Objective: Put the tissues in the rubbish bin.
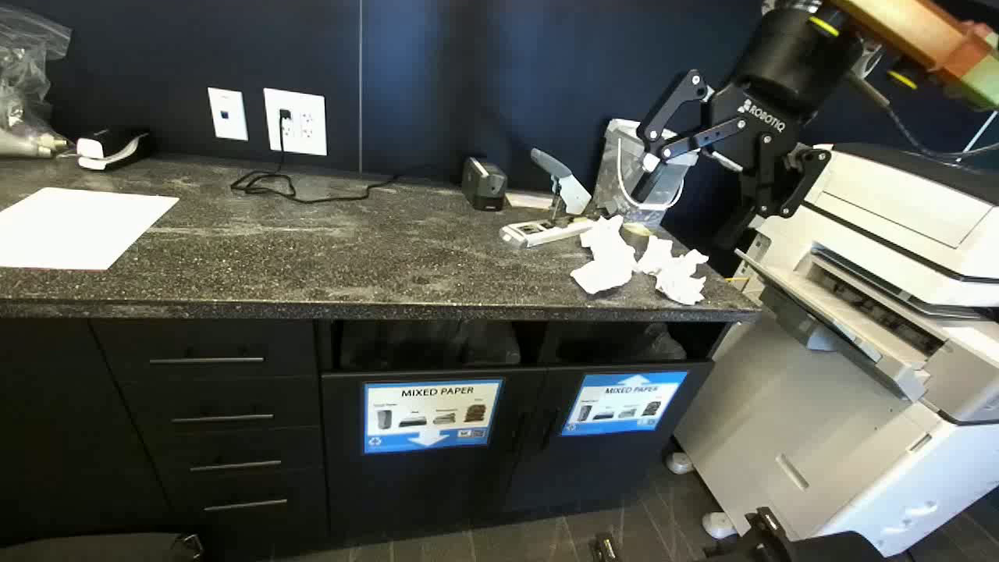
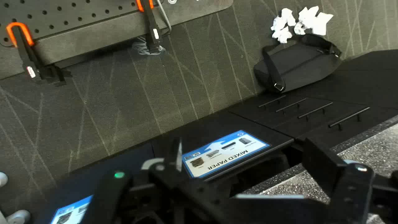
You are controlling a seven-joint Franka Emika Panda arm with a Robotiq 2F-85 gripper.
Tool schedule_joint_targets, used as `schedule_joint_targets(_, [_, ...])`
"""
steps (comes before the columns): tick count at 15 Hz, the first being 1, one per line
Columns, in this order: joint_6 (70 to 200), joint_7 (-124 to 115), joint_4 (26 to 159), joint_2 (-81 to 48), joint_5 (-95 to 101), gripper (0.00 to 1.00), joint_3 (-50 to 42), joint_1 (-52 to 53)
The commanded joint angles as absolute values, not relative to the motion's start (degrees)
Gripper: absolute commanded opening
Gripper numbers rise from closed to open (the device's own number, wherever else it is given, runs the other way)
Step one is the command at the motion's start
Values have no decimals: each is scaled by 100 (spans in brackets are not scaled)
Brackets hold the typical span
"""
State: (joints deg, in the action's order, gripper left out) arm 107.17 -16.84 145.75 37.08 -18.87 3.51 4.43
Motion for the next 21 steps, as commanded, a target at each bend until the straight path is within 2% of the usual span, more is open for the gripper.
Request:
schedule_joint_targets(1, [10687,-1638,14544,3712,-1934,100,431,342])
schedule_joint_targets(7, [10639,-1541,14498,3653,-1939,100,393,362])
schedule_joint_targets(12, [11190,-1146,14490,3140,-1628,100,333,216])
schedule_joint_targets(21, [13719,-672,13688,959,-181,100,4,-367])
